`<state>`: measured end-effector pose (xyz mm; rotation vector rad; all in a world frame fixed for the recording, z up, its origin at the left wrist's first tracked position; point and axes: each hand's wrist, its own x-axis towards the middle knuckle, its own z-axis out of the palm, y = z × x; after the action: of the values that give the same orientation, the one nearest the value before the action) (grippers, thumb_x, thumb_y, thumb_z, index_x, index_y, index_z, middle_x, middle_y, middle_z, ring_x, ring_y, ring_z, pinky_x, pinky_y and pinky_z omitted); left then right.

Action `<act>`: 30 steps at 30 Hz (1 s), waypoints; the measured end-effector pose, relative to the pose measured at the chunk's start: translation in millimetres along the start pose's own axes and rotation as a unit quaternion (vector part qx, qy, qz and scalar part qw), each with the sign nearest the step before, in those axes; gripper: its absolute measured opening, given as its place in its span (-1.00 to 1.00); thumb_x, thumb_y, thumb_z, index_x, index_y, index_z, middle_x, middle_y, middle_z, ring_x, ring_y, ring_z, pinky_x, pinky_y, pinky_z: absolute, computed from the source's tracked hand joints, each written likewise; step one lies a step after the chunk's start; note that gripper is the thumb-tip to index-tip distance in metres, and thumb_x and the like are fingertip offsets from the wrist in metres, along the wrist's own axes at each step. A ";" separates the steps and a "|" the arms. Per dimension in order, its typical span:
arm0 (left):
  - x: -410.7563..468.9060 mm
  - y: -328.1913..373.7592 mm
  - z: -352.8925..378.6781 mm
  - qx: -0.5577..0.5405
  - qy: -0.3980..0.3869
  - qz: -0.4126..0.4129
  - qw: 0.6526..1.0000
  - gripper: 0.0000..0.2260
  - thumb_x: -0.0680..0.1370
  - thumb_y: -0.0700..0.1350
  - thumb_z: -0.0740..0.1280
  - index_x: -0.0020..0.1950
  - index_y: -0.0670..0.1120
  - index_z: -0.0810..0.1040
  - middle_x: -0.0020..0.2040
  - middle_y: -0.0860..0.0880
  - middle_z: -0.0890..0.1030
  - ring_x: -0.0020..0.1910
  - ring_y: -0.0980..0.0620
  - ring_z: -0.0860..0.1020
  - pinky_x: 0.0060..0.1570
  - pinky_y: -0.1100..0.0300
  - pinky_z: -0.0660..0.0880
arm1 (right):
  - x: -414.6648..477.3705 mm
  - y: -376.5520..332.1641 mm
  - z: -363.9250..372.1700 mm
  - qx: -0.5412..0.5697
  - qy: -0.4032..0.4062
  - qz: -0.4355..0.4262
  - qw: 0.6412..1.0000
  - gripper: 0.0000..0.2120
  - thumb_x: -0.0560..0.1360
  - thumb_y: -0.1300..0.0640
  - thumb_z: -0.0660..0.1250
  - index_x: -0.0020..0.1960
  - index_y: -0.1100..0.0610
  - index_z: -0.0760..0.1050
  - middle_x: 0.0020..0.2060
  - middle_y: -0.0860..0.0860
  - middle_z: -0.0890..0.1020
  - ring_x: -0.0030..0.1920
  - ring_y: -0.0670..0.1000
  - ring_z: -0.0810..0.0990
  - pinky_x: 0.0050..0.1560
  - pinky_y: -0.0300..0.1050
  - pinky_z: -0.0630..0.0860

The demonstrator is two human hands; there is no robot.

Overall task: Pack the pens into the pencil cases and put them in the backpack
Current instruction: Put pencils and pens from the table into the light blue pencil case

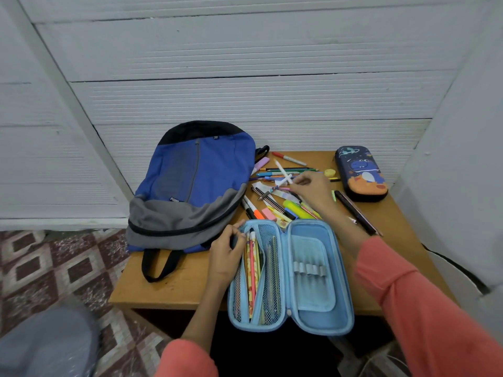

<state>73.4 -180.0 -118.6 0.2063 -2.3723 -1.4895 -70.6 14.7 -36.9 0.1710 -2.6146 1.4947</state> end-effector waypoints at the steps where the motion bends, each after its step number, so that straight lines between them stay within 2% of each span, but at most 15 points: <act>1: -0.1 0.1 0.1 0.001 0.000 -0.001 1.000 -0.82 0.60 -0.16 0.29 -0.18 -0.16 0.39 0.27 0.14 0.57 -0.05 0.43 0.53 -0.07 0.31 0.46 | -5.3 -5.3 6.5 0.018 -0.023 0.006 1.000 -0.92 0.36 0.21 0.50 -0.18 0.18 0.63 -0.28 0.03 0.65 -0.28 -0.06 0.57 -0.22 -0.16 0.48; 4: -0.6 0.3 -0.2 0.000 0.001 0.001 1.000 -0.81 0.60 -0.15 0.29 -0.18 -0.15 0.38 0.26 0.15 0.57 0.00 0.43 0.53 -0.02 0.20 0.49 | -21.9 -23.1 20.3 0.084 -0.121 0.042 0.988 -0.92 0.40 0.28 0.46 -0.12 0.21 0.59 -0.34 0.06 0.62 -0.39 -0.08 0.54 -0.27 -0.16 0.49; 6: -0.8 0.8 -0.7 0.000 0.003 0.005 1.000 -0.81 0.60 -0.15 0.29 -0.19 -0.13 0.38 0.26 0.15 0.57 0.06 0.41 0.53 -0.01 0.19 0.50 | -33.5 -32.6 27.5 0.099 -0.189 0.042 0.976 -0.83 0.43 0.33 0.42 -0.01 0.21 0.52 -0.39 0.09 0.60 -0.52 -0.08 0.52 -0.40 -0.18 0.48; 8: -0.9 1.0 -0.9 -0.001 0.005 0.007 1.000 -0.82 0.60 -0.16 0.29 -0.19 -0.13 0.39 0.25 0.16 0.57 0.06 0.39 0.53 -0.04 0.28 0.47 | -43.7 -36.9 34.5 0.060 -0.242 0.019 0.968 -0.64 0.44 0.37 0.39 0.19 0.19 0.41 -0.39 0.10 0.60 -0.54 -0.07 0.54 -0.46 -0.22 0.49; 11: -0.4 0.6 -0.6 0.001 0.006 0.009 1.000 -0.83 0.60 -0.17 0.29 -0.18 -0.14 0.39 0.24 0.19 0.56 -0.01 0.33 0.57 -0.14 0.36 0.45 | -54.3 -35.4 42.9 0.053 -0.290 0.013 0.955 -0.25 0.43 0.41 0.38 0.49 0.04 0.16 -0.32 0.15 0.59 -0.44 0.05 0.62 -0.40 -0.10 0.59; 14: -0.1 0.3 -0.2 -0.004 0.005 0.012 1.000 -0.83 0.59 -0.17 0.29 -0.18 -0.13 0.40 0.25 0.16 0.57 0.04 0.33 0.56 -0.13 0.40 0.43 | -57.6 -34.3 46.1 0.034 -0.302 0.011 0.953 -0.05 0.42 0.43 0.38 0.55 -0.15 -0.04 -0.20 0.28 0.57 -0.35 0.18 0.66 -0.32 0.02 0.64; 16: -0.1 -0.3 0.0 -0.006 0.004 0.015 1.000 -0.84 0.59 -0.17 0.29 -0.18 -0.13 0.40 0.25 0.14 0.57 0.07 0.34 0.55 -0.10 0.42 0.43 | -57.4 -34.3 47.4 0.018 -0.301 0.010 0.954 -0.02 0.42 0.43 0.39 0.55 -0.18 -0.06 -0.13 0.31 0.54 -0.33 0.20 0.68 -0.28 0.09 0.65; 20: 0.6 -1.9 0.5 -0.001 0.009 0.021 1.000 -0.83 0.59 -0.17 0.29 -0.18 -0.15 0.40 0.25 0.16 0.57 -0.15 0.24 0.59 -0.22 0.31 0.45 | -58.5 -36.5 46.3 0.015 -0.333 0.024 0.942 -0.07 0.41 0.45 0.40 0.55 -0.08 0.01 -0.20 0.17 0.52 -0.36 0.15 0.66 -0.25 0.11 0.66; 24: 1.2 -2.5 0.9 0.007 0.012 0.023 1.000 -0.83 0.59 -0.17 0.30 -0.18 -0.16 0.40 0.25 0.15 0.57 -0.18 0.14 0.61 -0.23 0.23 0.46 | -62.9 -37.6 45.1 0.002 -0.380 0.030 0.925 -0.12 0.38 0.44 0.44 0.51 -0.01 0.08 -0.28 0.13 0.53 -0.31 0.18 0.63 -0.26 0.05 0.65; 26: 1.3 -2.5 0.7 0.010 0.011 0.021 1.000 -0.83 0.59 -0.18 0.30 -0.18 -0.16 0.40 0.26 0.14 0.58 -0.23 0.08 0.60 -0.28 0.26 0.45 | -65.8 -37.8 44.9 -0.024 -0.399 0.029 0.916 -0.13 0.35 0.42 0.47 0.49 0.03 0.10 -0.28 0.15 0.55 -0.28 0.20 0.60 -0.30 0.02 0.61; 30: 0.7 -1.7 0.7 0.005 0.014 0.020 1.000 -0.84 0.58 -0.19 0.30 -0.18 -0.16 0.40 0.25 0.13 0.58 -0.19 0.07 0.61 -0.24 0.21 0.49 | -70.5 -36.9 44.4 -0.078 -0.416 0.019 0.906 -0.18 0.33 0.34 0.53 0.42 0.09 0.14 -0.33 0.10 0.58 -0.45 0.01 0.52 -0.48 -0.15 0.46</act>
<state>72.4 -180.4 -120.3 0.1788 -2.3490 -1.4474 2.4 -39.7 -39.5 0.9352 -3.3643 1.4166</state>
